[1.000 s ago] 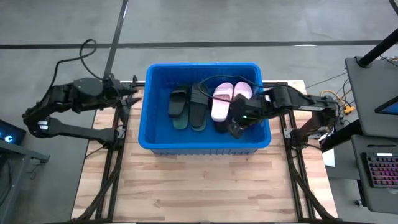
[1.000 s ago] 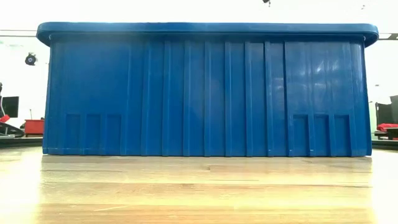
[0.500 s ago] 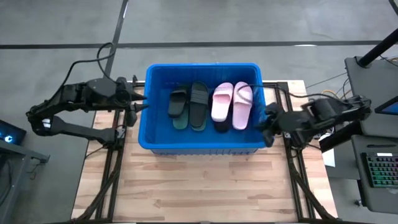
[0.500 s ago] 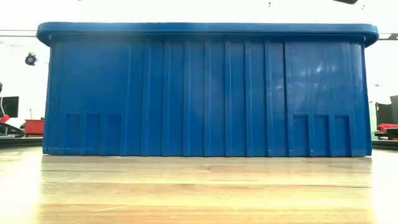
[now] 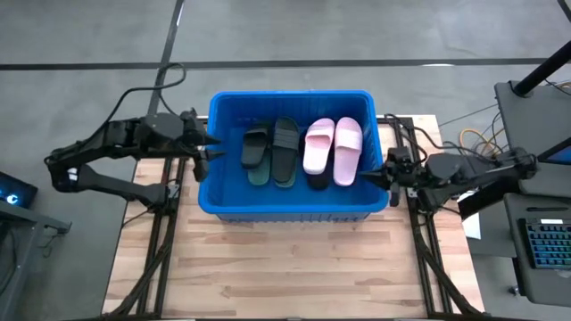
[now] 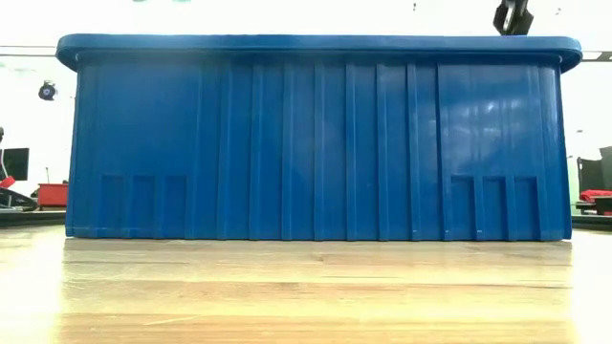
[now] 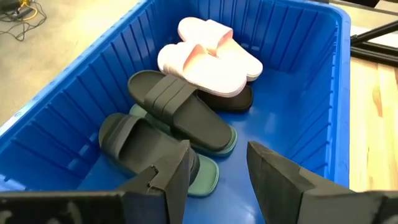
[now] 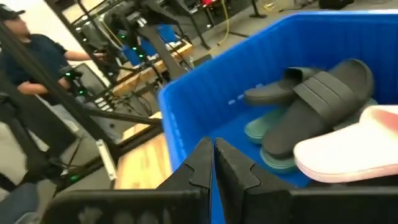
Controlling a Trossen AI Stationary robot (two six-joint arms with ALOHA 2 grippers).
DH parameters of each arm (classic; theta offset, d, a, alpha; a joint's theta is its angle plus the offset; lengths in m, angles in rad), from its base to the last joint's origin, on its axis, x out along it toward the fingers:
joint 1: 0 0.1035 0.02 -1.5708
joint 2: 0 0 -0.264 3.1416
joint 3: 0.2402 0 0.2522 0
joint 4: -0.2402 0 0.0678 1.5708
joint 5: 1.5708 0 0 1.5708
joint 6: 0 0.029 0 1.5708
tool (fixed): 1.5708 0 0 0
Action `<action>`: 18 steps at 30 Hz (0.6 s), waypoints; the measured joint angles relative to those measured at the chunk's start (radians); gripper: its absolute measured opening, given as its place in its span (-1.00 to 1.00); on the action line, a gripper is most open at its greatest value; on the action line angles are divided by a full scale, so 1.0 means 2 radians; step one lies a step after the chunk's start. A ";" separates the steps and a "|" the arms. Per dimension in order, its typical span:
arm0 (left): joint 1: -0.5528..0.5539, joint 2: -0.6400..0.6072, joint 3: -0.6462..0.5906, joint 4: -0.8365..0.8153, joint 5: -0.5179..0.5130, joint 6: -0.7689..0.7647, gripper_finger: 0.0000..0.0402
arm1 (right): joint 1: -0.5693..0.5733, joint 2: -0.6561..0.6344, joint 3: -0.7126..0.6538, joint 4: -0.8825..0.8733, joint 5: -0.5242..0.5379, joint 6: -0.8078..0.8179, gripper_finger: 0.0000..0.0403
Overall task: Pick and place slides into bin
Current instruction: Return to Home Position
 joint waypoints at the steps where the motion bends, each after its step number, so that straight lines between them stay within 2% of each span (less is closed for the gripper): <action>1: 0.000 0.004 0.000 0.006 0.000 0.001 -0.28 | -0.007 -0.003 -0.013 0.009 -0.004 -0.002 -0.96; 4: 0.000 0.017 0.000 0.021 0.000 0.001 -0.28 | -0.028 -0.010 -0.044 0.009 -0.012 -0.001 -0.96; 9: 0.000 0.031 0.000 0.026 0.000 0.001 -0.28 | -0.060 -0.031 -0.082 0.012 -0.054 0.018 -0.96; 18: 0.000 0.008 0.000 0.026 -0.005 0.001 -0.28 | -0.066 -0.100 -0.133 0.100 -0.057 0.006 -0.96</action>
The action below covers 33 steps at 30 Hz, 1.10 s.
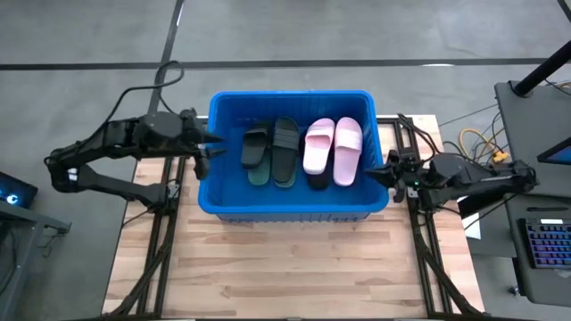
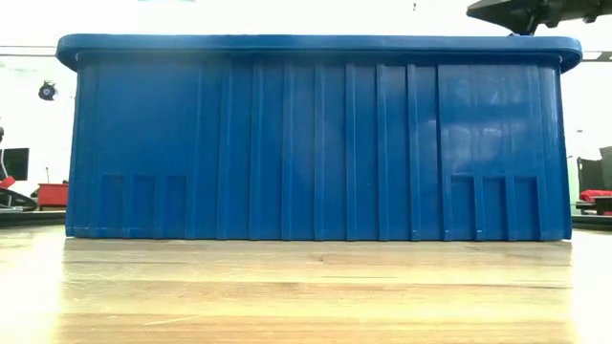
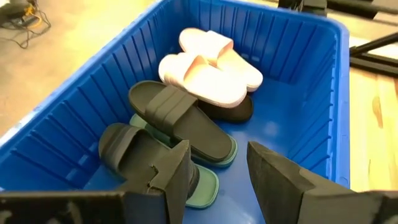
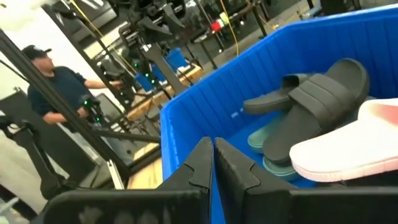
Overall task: Pick and place slides into bin
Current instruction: Return to Home Position
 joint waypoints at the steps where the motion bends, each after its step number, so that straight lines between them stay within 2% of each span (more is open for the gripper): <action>1: 0.000 -0.006 0.000 0.000 -0.001 0.000 -0.28 | 0.000 -0.008 -0.004 0.000 0.003 0.000 -0.96; 9: 0.000 -0.036 0.000 0.000 -0.026 0.002 -0.28 | -0.004 -0.043 -0.017 0.000 0.010 -0.001 -0.96; 21: 0.000 -0.034 0.000 0.000 -0.026 0.000 -0.28 | -0.006 -0.097 -0.023 -0.004 0.011 -0.025 -0.96; 33: 0.000 -0.024 0.000 -0.001 -0.013 0.000 -0.28 | -0.006 -0.190 -0.104 -0.008 0.014 0.017 -0.96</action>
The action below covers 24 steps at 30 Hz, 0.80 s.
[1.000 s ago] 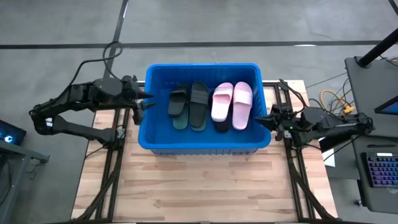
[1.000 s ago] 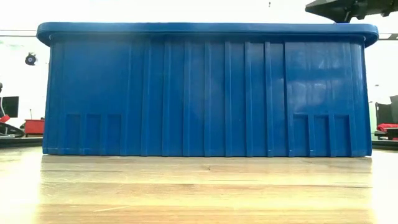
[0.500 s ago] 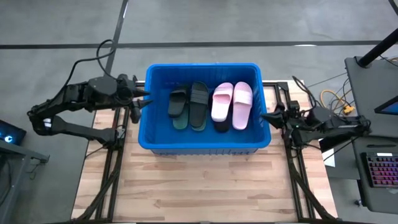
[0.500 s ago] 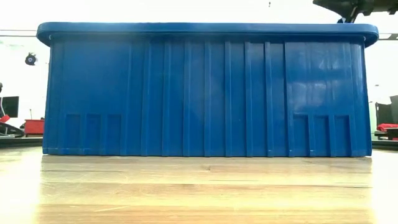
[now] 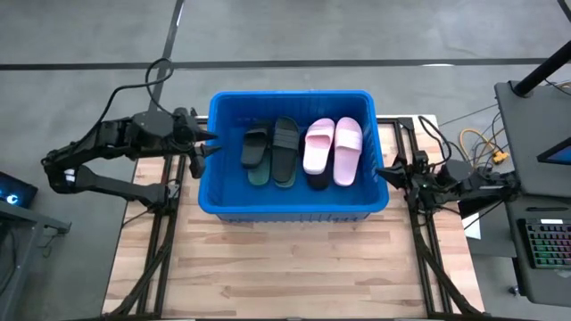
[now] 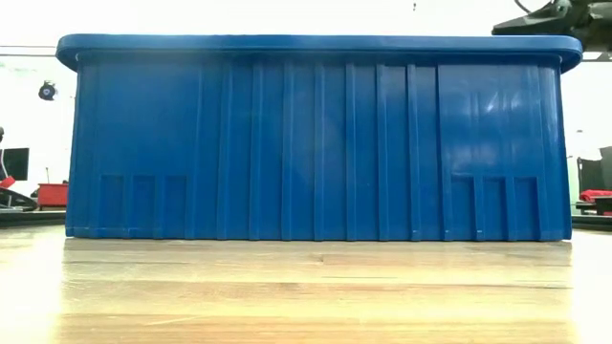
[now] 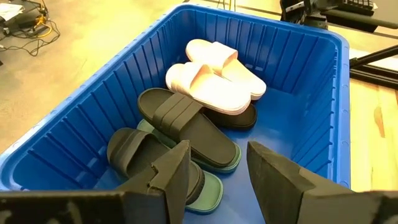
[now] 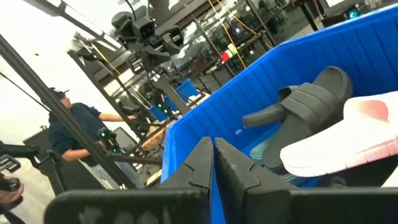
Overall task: Pick and place slides into bin
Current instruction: Return to Home Position
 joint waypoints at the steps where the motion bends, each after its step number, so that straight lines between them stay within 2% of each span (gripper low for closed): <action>1: 0.000 0.000 0.000 0.000 0.000 0.000 -0.28 | 0.000 -0.007 -0.006 0.004 0.000 0.000 -0.96; 5: 0.000 0.004 0.000 0.000 0.000 0.000 -0.28 | 0.000 -0.017 -0.018 0.011 -0.003 -0.008 -0.96; 13: 0.000 0.012 0.000 0.001 0.001 0.000 -0.28 | -0.001 -0.017 -0.028 0.028 -0.043 -0.022 -0.96; 24: 0.000 0.017 0.000 0.005 0.001 0.000 -0.28 | -0.001 -0.017 -0.048 0.069 -0.055 -0.049 -0.96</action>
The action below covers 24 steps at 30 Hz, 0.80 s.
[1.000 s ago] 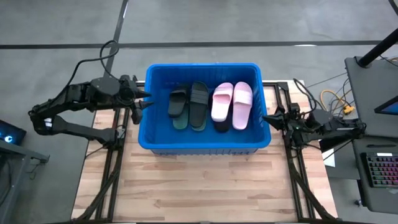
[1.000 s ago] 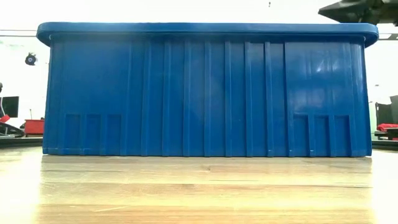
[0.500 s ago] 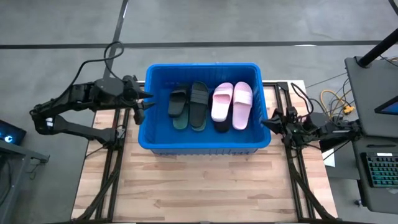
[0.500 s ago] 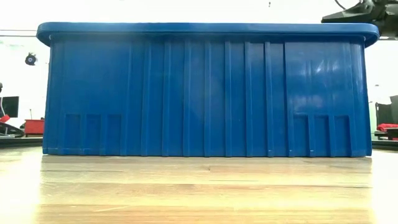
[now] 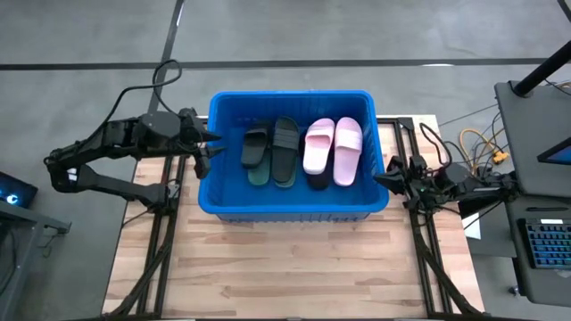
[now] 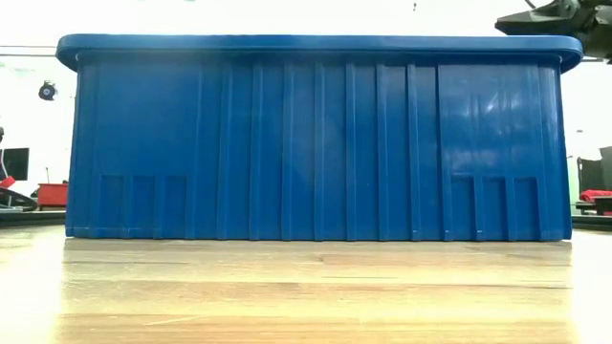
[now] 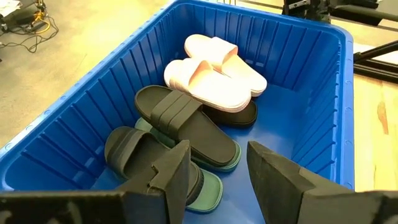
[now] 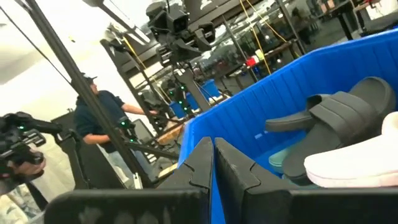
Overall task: Pick and place slides into bin
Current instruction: Return to Home Position
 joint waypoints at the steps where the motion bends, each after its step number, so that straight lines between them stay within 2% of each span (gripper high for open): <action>1: 0.000 0.000 0.000 0.001 0.000 0.000 -0.28 | 0.000 0.000 0.000 0.000 0.001 -0.004 -0.96; 14: 0.000 0.000 0.000 0.009 0.000 -0.001 -0.28 | 0.000 0.000 -0.014 0.012 0.000 -0.031 -0.96; 24: 0.000 -0.001 0.000 0.009 0.000 -0.001 -0.28 | 0.000 0.000 -0.057 0.118 -0.010 -0.059 -0.96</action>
